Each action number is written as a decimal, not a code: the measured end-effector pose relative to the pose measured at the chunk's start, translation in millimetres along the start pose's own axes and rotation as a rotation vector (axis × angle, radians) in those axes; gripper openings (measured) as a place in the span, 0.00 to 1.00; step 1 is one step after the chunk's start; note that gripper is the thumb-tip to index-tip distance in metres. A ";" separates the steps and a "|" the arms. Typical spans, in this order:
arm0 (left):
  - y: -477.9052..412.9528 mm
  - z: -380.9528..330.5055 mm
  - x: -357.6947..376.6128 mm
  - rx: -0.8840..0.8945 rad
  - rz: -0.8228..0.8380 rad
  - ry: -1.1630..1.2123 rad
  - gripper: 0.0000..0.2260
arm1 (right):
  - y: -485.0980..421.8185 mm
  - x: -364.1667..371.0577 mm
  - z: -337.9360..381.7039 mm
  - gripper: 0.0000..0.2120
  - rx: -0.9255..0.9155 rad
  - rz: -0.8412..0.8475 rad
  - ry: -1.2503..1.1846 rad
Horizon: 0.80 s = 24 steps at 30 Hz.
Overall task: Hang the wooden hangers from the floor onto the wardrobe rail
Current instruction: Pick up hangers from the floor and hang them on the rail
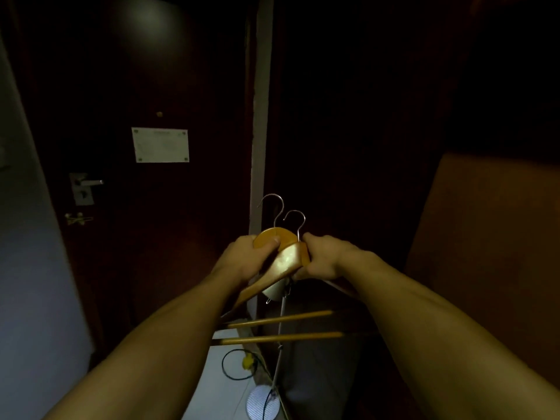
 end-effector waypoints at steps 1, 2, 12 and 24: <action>1.0 -7.9 4.6 0.022 0.014 0.001 0.26 | 11.8 -3.0 -3.5 0.27 0.021 -0.021 0.004; 1.4 -16.2 9.9 0.048 0.031 0.004 0.24 | 23.4 -5.9 -8.3 0.26 0.044 -0.041 0.003; 19.9 -107.0 77.5 0.272 0.240 0.030 0.20 | 148.1 -18.6 -61.0 0.25 0.328 -0.122 -0.090; 64.4 -259.0 188.0 0.487 0.445 0.050 0.20 | 320.2 -49.4 -145.0 0.32 0.712 -0.219 -0.023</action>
Point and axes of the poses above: each hand's wrist, its own y-axis away from the middle knuckle, its own x-axis out of the palm, z = x × y, the point moved 9 cm from there along -y, towards the middle knuckle, and after that the axes turned 12 degrees about z, right-handed, at the moved point
